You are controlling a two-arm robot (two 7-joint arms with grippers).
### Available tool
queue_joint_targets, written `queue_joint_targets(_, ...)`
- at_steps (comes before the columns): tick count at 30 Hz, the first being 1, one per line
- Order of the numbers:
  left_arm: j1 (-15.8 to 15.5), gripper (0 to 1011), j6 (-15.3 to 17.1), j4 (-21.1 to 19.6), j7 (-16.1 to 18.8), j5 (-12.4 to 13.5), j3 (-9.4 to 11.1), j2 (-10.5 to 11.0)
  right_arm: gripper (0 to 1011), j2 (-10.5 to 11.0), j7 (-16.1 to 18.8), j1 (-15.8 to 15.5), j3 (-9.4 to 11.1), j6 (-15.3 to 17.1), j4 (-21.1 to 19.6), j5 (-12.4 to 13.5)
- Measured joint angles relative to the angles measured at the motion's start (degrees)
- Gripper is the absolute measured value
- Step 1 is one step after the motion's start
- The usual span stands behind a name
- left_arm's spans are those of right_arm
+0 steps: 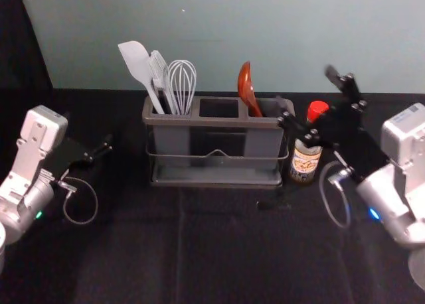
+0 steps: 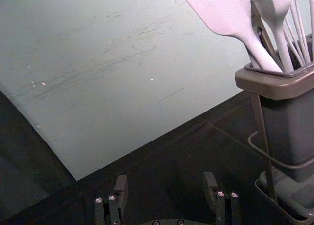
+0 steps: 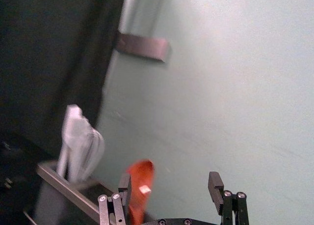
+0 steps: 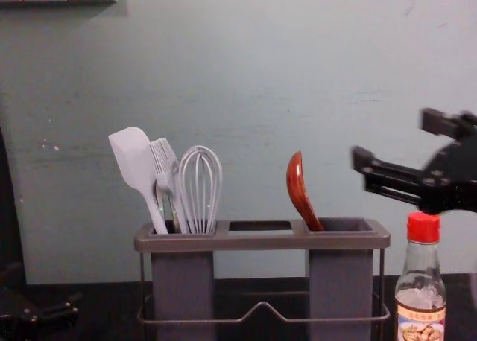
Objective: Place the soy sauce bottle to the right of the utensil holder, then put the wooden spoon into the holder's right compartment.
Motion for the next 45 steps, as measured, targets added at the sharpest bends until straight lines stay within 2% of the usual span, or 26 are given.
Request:
queue_joint_targets(1,0.0,1005,0.0,0.0,0.0,0.0,0.0,0.0,1004,0.1,-1.3,-1.5,1.0,2.1,-1.8,-0.9)
queue_joint_targets(4,0.0,1005,0.0,0.0,0.0,0.0,0.0,0.0,1004,0.0,-2.9,-3.5,2.6,5.8,-4.2,-1.9)
queue_joint_targets(6,0.0,1005,0.0,0.0,0.0,0.0,0.0,0.0,1004,-0.2,-4.4,-6.0,4.9,10.8,-7.0,-2.6)
queue_joint_targets(11,0.0,1005,0.0,0.0,0.0,0.0,0.0,0.0,1004,-0.7,-5.7,-8.8,7.7,16.0,-9.1,-3.2)
queue_joint_targets(16,0.0,1005,0.0,0.0,0.0,0.0,0.0,0.0,1004,-1.1,-6.6,-10.5,10.1,18.8,-9.1,-3.9)
queue_joint_targets(22,0.0,1005,0.0,0.0,0.0,0.0,0.0,0.0,1004,-1.3,-6.1,-10.9,12.0,19.8,-5.6,-4.0)
queue_joint_targets(28,0.0,1005,0.0,0.0,0.0,0.0,0.0,0.0,1004,-0.4,-2.9,-7.6,12.4,19.1,0.1,-3.5)
queue_joint_targets(31,0.0,1005,0.0,0.0,0.0,0.0,0.0,0.0,1004,0.4,-1.4,-4.5,12.1,17.7,3.8,-3.2)
queue_joint_targets(39,0.0,1005,0.0,0.0,0.0,0.0,0.0,0.0,1004,2.8,2.7,4.4,9.2,15.6,12.9,-3.1)
queue_joint_targets(45,0.0,1005,0.0,0.0,0.0,0.0,0.0,0.0,1004,3.4,4.4,8.8,7.3,15.0,16.6,-2.3)
